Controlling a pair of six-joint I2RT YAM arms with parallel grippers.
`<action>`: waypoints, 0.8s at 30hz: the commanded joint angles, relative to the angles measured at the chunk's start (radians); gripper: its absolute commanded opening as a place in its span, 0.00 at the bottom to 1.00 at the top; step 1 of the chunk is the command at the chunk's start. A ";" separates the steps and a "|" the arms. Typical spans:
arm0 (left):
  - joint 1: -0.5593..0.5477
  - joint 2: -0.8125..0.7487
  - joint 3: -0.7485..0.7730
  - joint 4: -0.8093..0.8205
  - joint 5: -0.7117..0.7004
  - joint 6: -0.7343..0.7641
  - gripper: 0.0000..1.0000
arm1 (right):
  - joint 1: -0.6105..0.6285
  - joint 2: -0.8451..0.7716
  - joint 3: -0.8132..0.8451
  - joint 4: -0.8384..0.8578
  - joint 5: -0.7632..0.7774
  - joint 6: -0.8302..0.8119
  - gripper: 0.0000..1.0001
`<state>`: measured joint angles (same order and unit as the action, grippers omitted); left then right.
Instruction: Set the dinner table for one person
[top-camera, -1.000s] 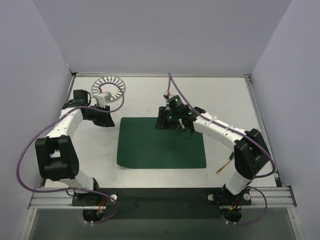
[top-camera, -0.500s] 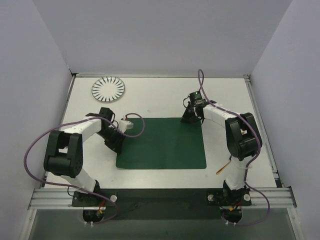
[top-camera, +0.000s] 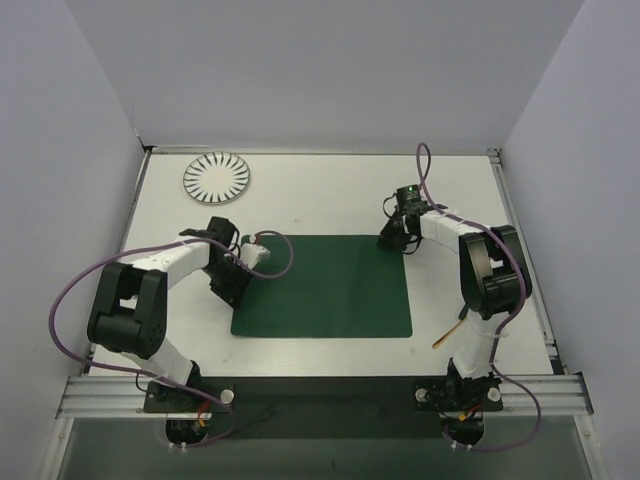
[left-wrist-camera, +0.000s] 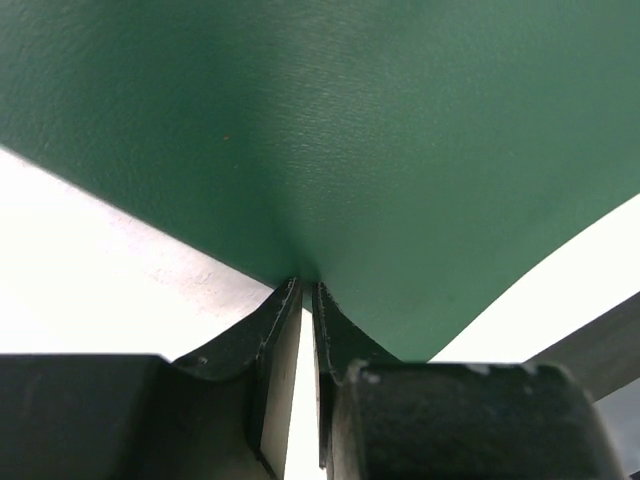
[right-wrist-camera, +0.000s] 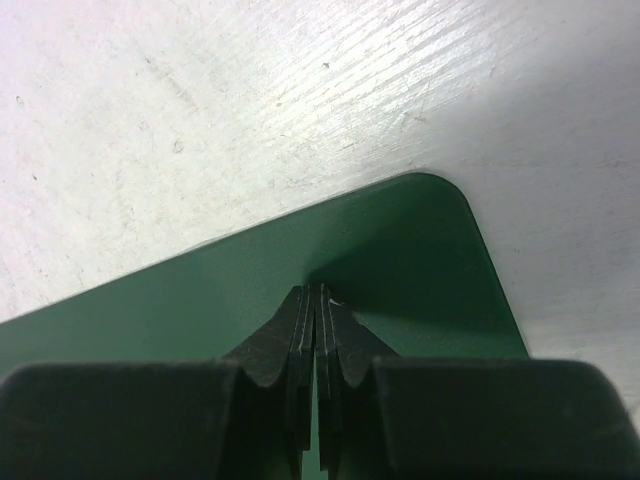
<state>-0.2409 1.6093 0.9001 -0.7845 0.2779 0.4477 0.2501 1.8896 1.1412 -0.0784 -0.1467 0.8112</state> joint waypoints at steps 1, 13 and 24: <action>0.073 0.006 0.067 0.102 -0.154 -0.072 0.23 | 0.003 -0.029 0.008 -0.037 0.061 -0.004 0.00; 0.469 0.093 0.471 0.205 0.169 -0.515 0.53 | 0.164 -0.228 0.166 -0.121 0.302 -0.227 0.15; 0.460 0.524 0.956 0.196 -0.179 -0.734 0.77 | 0.184 -0.244 0.196 -0.119 0.315 -0.280 0.39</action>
<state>0.2214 2.0216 1.6802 -0.5819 0.2558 -0.1883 0.4374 1.6646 1.3140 -0.1772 0.1108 0.5816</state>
